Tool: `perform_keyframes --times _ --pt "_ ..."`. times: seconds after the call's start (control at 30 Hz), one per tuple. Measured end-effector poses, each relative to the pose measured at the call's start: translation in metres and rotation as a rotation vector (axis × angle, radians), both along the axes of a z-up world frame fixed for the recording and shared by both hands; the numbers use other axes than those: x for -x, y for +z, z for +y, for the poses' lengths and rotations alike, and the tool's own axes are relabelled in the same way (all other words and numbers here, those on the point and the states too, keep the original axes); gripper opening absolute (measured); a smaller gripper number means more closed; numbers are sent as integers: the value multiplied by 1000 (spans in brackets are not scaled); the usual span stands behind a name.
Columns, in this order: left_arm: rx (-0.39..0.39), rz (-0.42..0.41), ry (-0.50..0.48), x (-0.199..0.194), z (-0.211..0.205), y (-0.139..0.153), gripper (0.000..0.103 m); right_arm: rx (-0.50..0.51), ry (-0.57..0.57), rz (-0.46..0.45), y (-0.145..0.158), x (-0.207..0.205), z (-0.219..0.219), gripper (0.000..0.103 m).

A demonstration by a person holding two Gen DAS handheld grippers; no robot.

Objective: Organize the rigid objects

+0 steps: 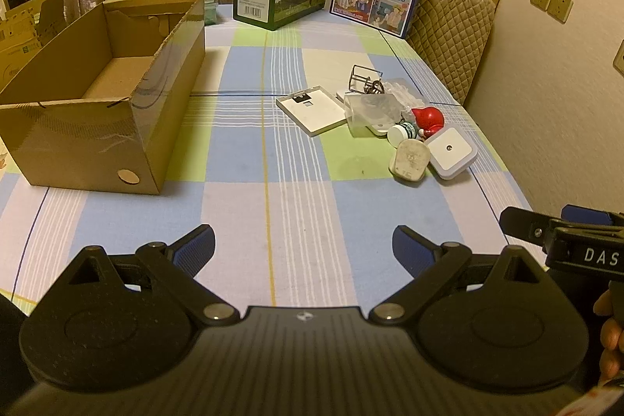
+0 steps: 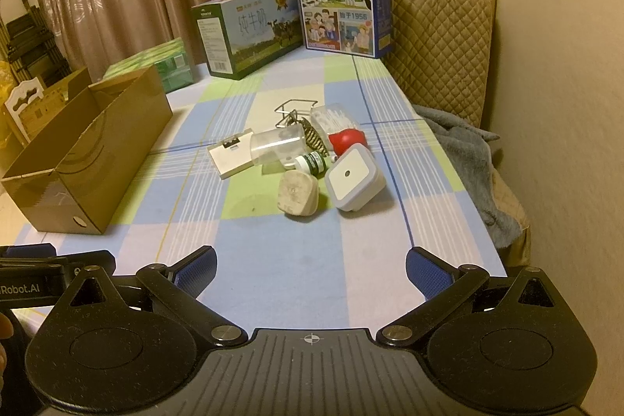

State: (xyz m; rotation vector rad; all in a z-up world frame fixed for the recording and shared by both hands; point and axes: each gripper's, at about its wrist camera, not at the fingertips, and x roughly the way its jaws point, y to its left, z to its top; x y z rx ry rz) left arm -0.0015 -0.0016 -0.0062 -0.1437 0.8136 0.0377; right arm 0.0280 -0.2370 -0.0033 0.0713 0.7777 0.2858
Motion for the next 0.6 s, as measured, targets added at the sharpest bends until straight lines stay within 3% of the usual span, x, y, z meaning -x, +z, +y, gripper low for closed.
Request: perform_keyframes --times 0.43,0.6 --pt "2 -14 -22 -13 -1 2 96 -16 -14 16 2 -6 -2 101" --pt "-7 -29 -61 -27 -5 0 96 28 -17 -22 5 -16 -4 101"
